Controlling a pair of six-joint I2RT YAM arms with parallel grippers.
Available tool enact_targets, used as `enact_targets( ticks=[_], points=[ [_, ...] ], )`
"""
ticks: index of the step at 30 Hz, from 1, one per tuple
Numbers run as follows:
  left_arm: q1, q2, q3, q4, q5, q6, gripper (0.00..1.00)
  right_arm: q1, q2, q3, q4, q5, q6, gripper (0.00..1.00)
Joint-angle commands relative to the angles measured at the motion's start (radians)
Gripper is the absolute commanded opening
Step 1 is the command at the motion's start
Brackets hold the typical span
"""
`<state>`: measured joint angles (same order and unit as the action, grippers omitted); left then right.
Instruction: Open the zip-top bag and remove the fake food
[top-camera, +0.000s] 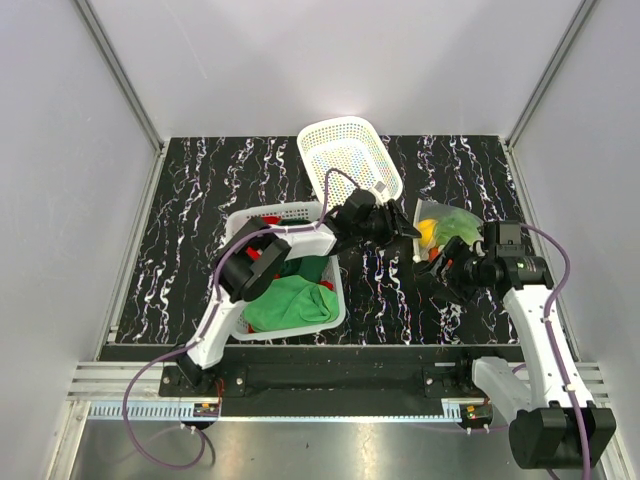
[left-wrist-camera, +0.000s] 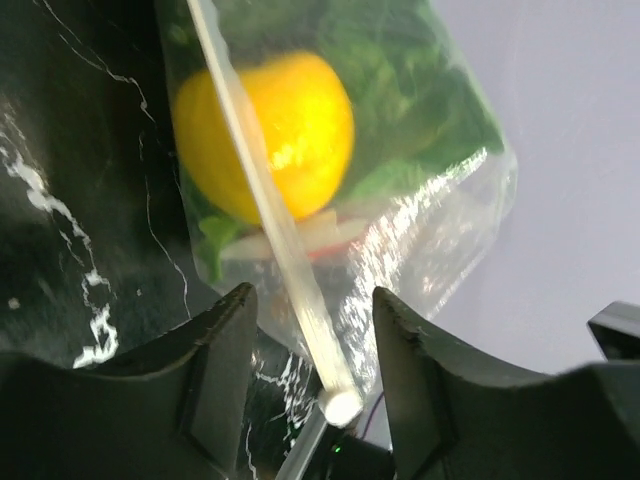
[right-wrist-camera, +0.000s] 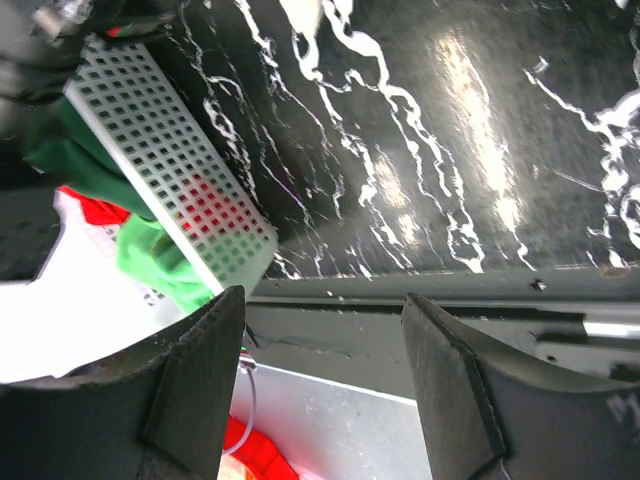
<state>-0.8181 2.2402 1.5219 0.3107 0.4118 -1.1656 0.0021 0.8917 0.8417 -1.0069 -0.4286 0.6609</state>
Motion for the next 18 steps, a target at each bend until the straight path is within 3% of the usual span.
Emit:
enact_targets(
  ticks=[1,4,8,15,18],
  points=[
    [0.014,0.050,0.070,0.189,0.067,-0.123,0.52,0.004,0.041,0.023,0.093,-0.042,0.028,0.72],
    [0.014,0.085,0.066,0.287,0.093,-0.219,0.52,0.004,0.062,0.040,0.097,-0.030,0.029,0.72],
    [0.013,0.085,0.055,0.326,0.093,-0.240,0.47,-0.024,0.076,0.050,0.125,0.016,0.054,0.72],
    [0.016,0.127,0.066,0.461,0.143,-0.341,0.25,-0.059,0.161,0.046,0.160,0.019,0.089,0.72],
    [0.017,0.124,0.076,0.440,0.166,-0.336,0.10,-0.099,0.205,0.056,0.166,-0.002,0.072,0.73]
  ],
)
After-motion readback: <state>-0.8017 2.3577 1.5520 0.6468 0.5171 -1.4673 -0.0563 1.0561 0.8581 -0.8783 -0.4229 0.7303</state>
